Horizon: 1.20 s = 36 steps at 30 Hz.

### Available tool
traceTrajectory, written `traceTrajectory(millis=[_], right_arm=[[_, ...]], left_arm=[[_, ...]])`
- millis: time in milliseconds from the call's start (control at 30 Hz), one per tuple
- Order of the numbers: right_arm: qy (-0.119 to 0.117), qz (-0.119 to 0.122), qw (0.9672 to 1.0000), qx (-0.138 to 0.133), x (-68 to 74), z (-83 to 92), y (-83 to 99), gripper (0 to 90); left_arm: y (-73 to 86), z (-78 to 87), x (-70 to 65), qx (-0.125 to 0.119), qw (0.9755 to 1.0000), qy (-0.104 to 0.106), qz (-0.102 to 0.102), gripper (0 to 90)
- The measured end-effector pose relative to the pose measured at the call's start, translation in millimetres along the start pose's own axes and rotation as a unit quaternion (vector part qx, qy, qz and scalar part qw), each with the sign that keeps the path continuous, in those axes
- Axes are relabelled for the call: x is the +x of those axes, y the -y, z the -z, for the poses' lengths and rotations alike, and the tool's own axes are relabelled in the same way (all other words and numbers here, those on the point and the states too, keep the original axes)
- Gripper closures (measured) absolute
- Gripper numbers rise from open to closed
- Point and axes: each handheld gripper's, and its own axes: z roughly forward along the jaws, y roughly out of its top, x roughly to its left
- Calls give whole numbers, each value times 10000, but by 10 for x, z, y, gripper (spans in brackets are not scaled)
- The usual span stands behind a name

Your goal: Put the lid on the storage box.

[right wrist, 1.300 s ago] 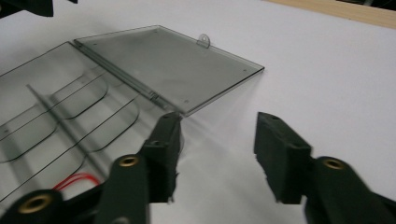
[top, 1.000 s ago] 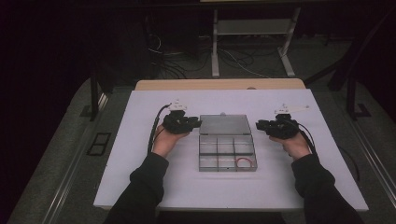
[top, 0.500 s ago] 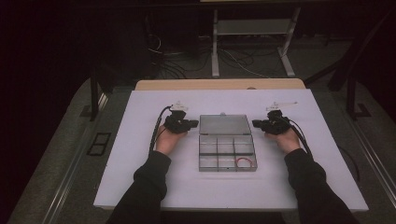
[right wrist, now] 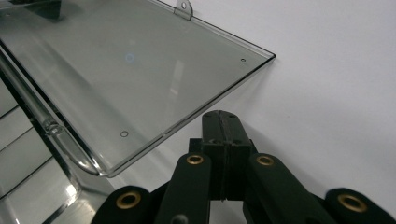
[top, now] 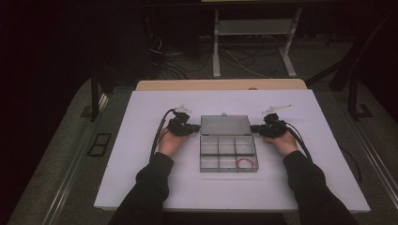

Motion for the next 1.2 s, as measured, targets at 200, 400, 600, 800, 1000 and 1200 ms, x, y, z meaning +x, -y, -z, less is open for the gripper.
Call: traceTrajectory(millis=[200, 400, 600, 800, 1000, 1200], right_arm=[[-26, -23, 10000, 18, 7, -13, -2, 892], [-51, -15, 10000, 9, 28, -35, -23, 892], [-133, -69, 9999, -56, 24, -45, -70, 892], [-187, -122, 9997, -118, 14, -48, -119, 892], [-265, -131, 9994, -155, 4, -42, -154, 892], [-317, -99, 9991, -251, 12, -22, -214, 892]], left_arm=[[-2, -28, -10, 8, 10000, 46, 33, 893], [-14, -48, -27, -30, 9999, 94, 27, 893], [-31, -41, -11, -239, 9995, 164, 135, 893], [-65, -32, -4, -349, 9991, 190, 159, 893], [-90, -41, -12, -434, 9985, 236, 242, 893], [-157, -47, -36, -527, 9980, 282, 220, 894]])
